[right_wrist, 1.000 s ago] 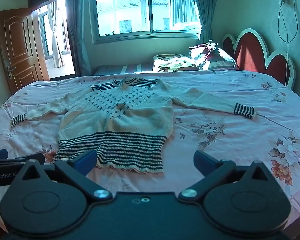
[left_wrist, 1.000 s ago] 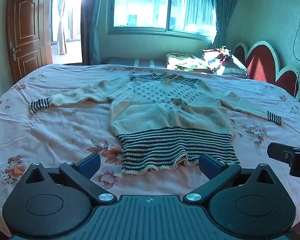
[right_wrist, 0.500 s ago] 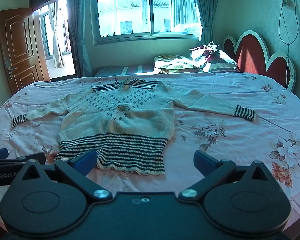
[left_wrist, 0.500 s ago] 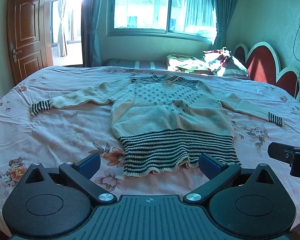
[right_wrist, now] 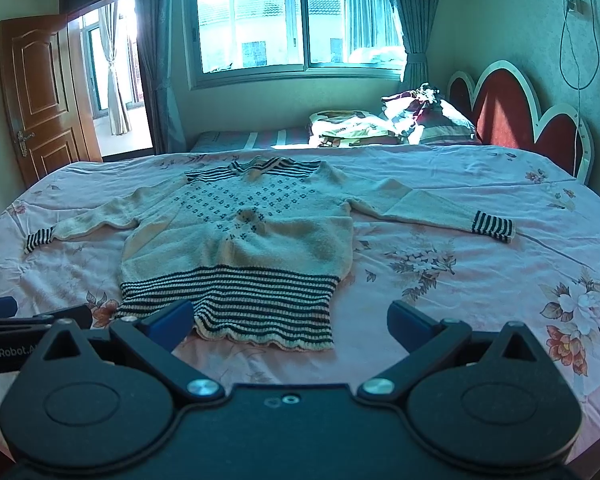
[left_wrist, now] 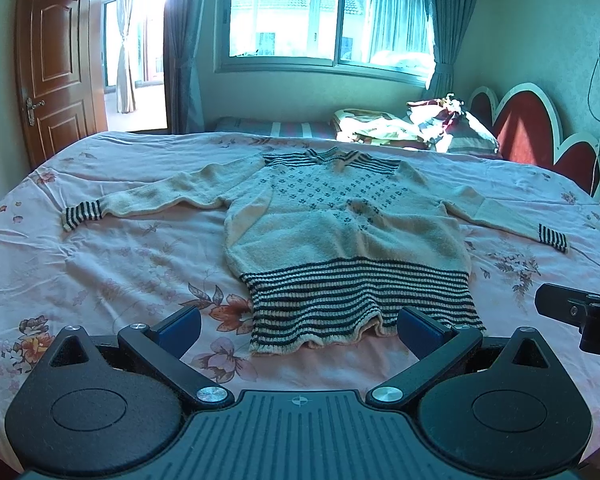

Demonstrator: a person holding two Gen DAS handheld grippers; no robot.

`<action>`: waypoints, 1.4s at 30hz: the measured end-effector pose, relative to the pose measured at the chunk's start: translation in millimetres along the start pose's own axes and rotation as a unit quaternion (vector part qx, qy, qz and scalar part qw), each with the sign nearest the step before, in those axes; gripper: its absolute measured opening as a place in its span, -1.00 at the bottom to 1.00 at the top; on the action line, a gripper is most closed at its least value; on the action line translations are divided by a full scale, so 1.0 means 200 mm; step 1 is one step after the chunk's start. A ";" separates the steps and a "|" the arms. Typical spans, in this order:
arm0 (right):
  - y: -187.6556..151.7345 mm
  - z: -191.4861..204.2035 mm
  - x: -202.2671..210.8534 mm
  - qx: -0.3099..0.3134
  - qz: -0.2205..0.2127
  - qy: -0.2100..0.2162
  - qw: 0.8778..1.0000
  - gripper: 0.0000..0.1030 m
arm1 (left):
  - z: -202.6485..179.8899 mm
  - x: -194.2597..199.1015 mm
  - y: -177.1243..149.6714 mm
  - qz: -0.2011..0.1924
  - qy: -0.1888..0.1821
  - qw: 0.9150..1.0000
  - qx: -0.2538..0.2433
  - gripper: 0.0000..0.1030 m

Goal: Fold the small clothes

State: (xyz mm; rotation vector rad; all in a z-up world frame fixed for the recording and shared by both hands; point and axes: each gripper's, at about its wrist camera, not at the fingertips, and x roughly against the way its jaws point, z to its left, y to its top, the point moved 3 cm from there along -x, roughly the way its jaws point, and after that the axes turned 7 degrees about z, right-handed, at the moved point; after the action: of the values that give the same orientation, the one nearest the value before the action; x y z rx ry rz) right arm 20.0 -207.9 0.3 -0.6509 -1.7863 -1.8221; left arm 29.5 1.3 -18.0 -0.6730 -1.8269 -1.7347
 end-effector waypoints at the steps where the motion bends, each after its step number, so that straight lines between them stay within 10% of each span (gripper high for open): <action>1: 0.00 0.00 0.00 0.000 0.000 0.000 1.000 0.99 | 0.00 0.00 0.00 0.001 0.000 1.000 0.000 1.00; 42: 0.00 0.00 -0.01 -0.004 -0.002 -0.002 1.000 0.99 | -0.01 -0.01 0.00 -0.002 -0.002 1.000 -0.008 1.00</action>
State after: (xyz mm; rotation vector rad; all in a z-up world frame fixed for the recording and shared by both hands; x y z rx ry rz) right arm 21.1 -208.1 -1.9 -0.6545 -1.7848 -1.8314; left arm 31.0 -0.6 -18.6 -0.6796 -1.8197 -1.7536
